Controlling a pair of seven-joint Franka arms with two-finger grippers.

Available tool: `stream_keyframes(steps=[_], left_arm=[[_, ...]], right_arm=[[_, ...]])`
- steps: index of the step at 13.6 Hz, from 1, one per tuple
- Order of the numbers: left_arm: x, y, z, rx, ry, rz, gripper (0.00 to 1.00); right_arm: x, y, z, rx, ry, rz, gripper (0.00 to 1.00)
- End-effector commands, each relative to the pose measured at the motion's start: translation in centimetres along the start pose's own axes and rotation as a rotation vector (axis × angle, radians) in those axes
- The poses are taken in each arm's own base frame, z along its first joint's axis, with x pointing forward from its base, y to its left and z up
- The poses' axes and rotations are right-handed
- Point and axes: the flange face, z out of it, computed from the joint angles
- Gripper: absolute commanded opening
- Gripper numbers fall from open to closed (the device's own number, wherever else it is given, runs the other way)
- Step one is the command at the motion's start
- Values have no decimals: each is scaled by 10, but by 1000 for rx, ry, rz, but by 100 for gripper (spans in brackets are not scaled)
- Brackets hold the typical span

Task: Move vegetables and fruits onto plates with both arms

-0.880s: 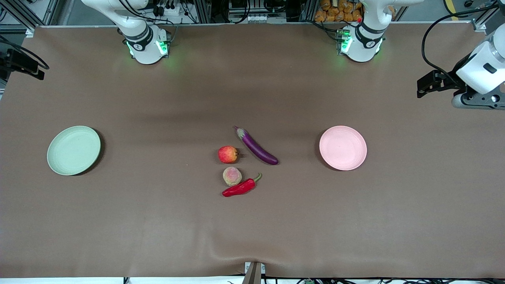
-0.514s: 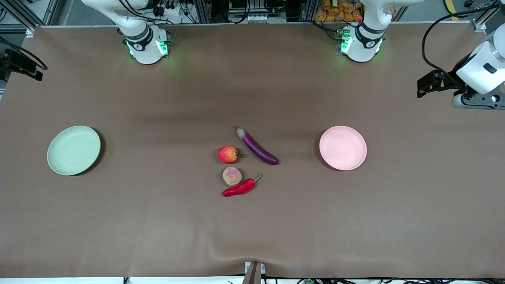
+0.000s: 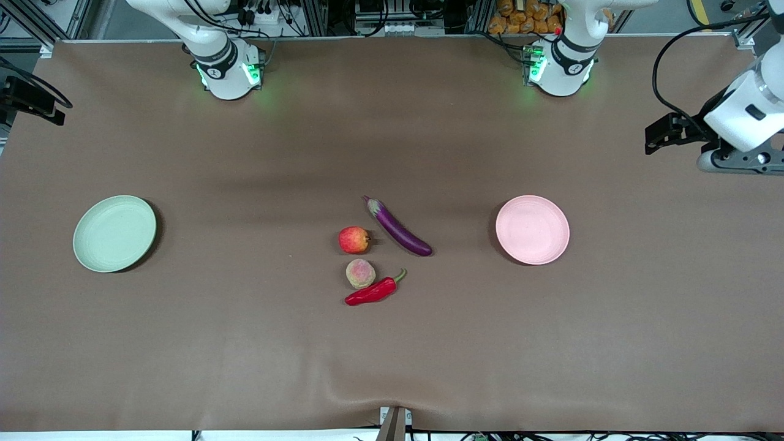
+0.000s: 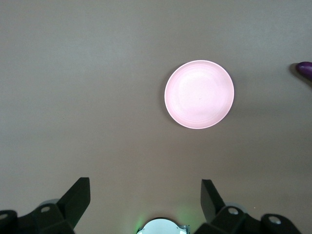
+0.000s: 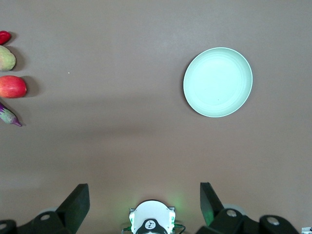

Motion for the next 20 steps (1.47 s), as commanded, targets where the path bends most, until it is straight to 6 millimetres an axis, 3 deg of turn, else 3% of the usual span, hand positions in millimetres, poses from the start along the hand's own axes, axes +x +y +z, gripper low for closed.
stream_keyframes(steps=[1, 8, 14, 16, 18, 20], left_arm=[[2, -3, 0, 12, -5, -6, 100], [6, 5, 9, 12, -24, -17, 100], [21, 38, 35, 21, -69, -50, 100], [28, 73, 52, 16, -101, -60, 100], [38, 128, 86, 49, -154, -92, 100], [63, 173, 101, 61, -159, -123, 100]], right_arm=[[-1, 3, -3, -3, 0, 2, 100], [0, 2, 0, -3, -11, -1, 100], [0, 2, 3, -2, -25, -2, 100], [-1, 2, 3, -3, -26, -2, 100], [-1, 2, 3, -2, -26, -1, 100], [-1, 2, 3, -2, -26, -1, 100]])
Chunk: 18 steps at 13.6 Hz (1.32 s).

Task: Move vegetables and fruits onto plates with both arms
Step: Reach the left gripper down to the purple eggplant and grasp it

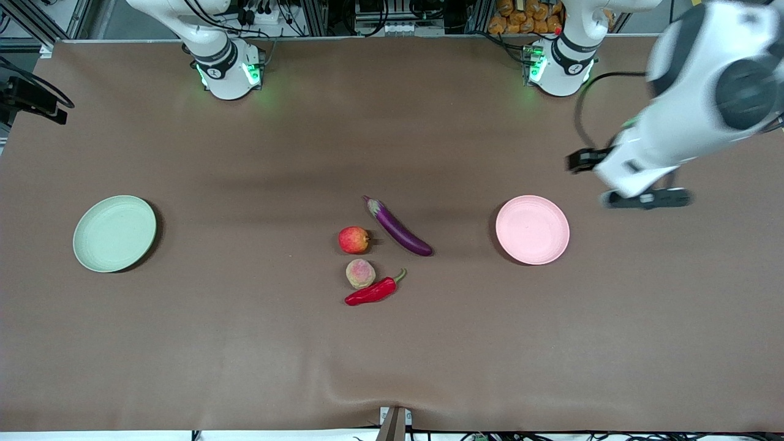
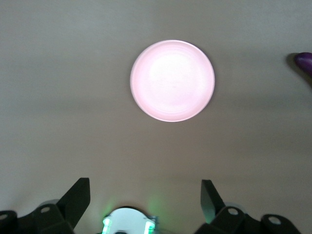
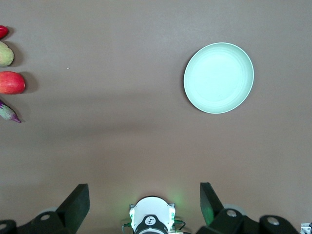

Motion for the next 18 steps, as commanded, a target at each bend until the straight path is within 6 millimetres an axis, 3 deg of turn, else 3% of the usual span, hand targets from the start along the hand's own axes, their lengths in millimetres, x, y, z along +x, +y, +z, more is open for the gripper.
stream_keyframes(steps=[1, 3, 6, 9, 13, 16, 18], left_arm=[[26, 64, 16, 22, -17, -82, 100], [31, 86, 31, 22, -32, -255, 100], [36, 133, 51, -12, -53, -359, 100], [43, 190, 74, -93, 17, -553, 100], [37, 264, 132, -111, 48, -658, 100], [46, 295, 172, -162, 98, -710, 100], [40, 316, 195, -155, 145, -809, 100]], right_arm=[[0, 1, -1, -3, -6, -2, 100], [0, 1, 0, -3, -14, -2, 100], [-1, 3, 0, -3, -14, 1, 100], [0, 4, 1, -2, -18, 4, 100], [0, 4, 2, -2, -20, 4, 100], [1, -1, 2, -2, -20, -4, 100], [2, -2, 3, -2, -21, -7, 100]])
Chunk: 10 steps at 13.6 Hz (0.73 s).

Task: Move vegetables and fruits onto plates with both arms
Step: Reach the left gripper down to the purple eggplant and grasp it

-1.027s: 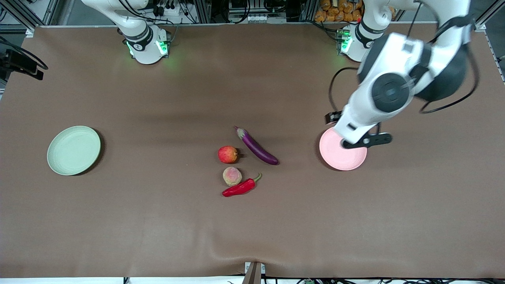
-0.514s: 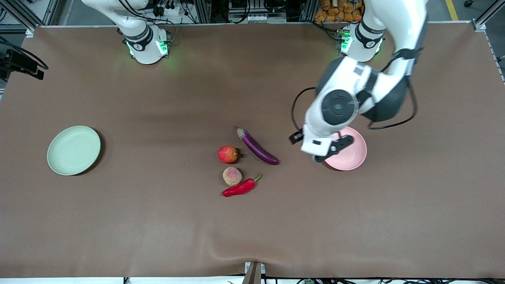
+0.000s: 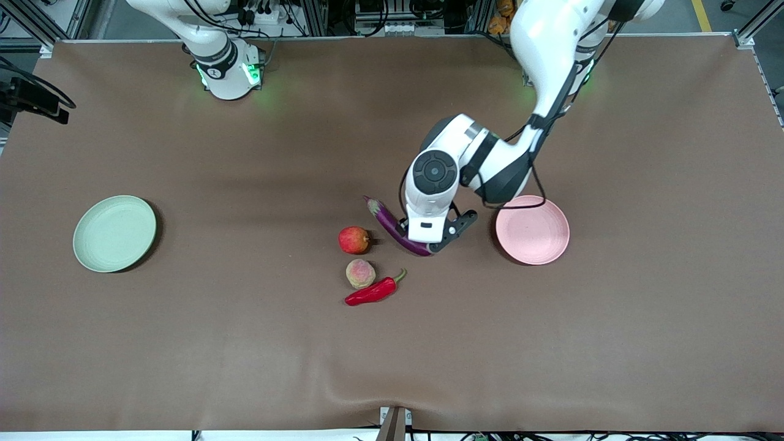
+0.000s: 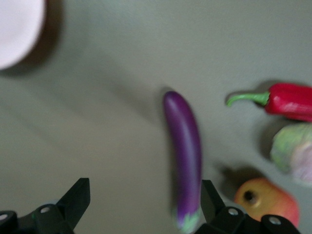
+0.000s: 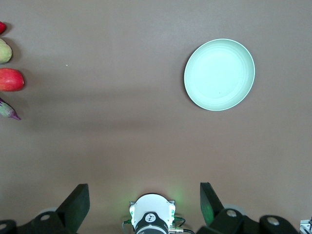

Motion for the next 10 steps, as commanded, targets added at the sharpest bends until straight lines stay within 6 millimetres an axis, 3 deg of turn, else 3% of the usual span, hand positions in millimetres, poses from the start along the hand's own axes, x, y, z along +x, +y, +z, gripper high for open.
stream_keyframes(steps=[1, 6, 8, 10], left_arm=[[-20, 12, 22, -17, 100, -86, 100], [-27, 12, 69, -74, 108, -185, 100], [-23, 13, 88, -88, 98, -197, 100], [-22, 14, 94, -94, 96, -198, 100]], right_arm=[[1, 0, -1, -2, -5, -3, 100], [4, 2, 2, -3, -8, 2, 100], [24, 1, 22, -1, -49, -3, 100], [47, 0, 47, -6, -97, -8, 100]])
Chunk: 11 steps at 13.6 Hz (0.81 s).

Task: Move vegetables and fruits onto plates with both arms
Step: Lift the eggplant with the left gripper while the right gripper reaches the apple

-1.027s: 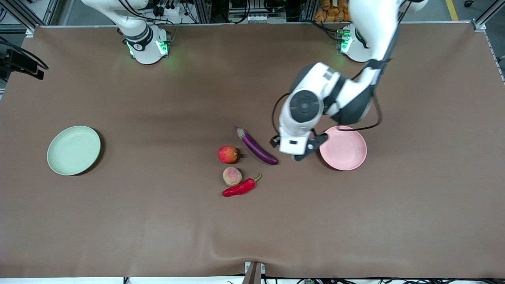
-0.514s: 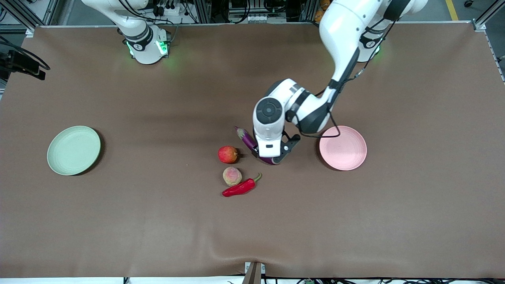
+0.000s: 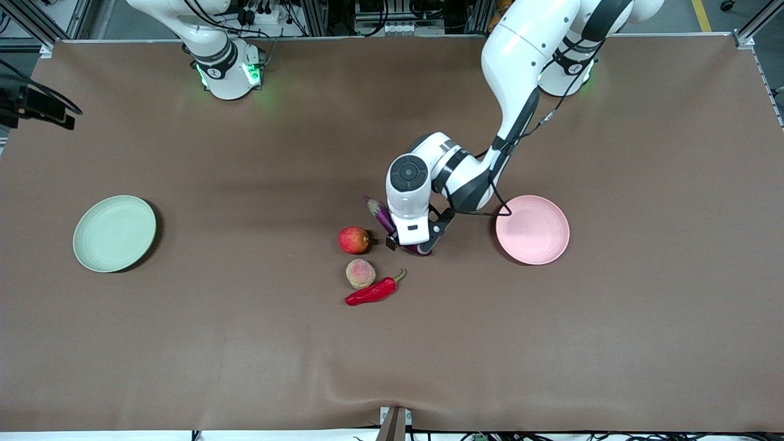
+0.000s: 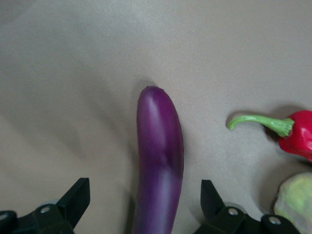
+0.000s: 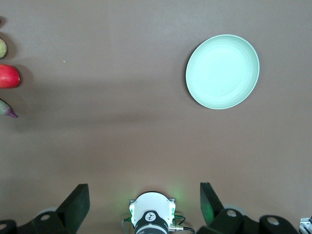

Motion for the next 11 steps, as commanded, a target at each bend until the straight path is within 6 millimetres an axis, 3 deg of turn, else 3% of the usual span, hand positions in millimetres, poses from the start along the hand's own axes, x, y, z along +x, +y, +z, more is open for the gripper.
stream_keyframes(steps=[1, 2, 4, 5, 7, 8, 9, 11], left_arm=[[0, 1, 7, -14, 10, -15, 100], [0, 0, 18, -9, 10, -15, 100], [-1, 0, 21, -13, 14, -10, 100], [-1, 0, 21, -13, 14, -10, 100], [3, -1, 24, -6, 10, -18, 43], [3, -1, 26, -4, 10, -18, 24], [3, -1, 26, -1, 10, -24, 10], [6, 0, 18, -4, 8, -47, 2]], right_arm=[[38, -2, 34, -4, -70, -15, 100], [57, -13, 55, -11, -97, -40, 100], [83, -30, 84, -33, -121, -68, 100], [100, -32, 108, -30, -156, -70, 100], [110, -36, 122, -27, -166, -77, 100], [113, -45, 124, -17, -155, -80, 100], [116, -59, 129, -1, -146, -98, 100], [117, -92, 138, 27, -163, -49, 100]])
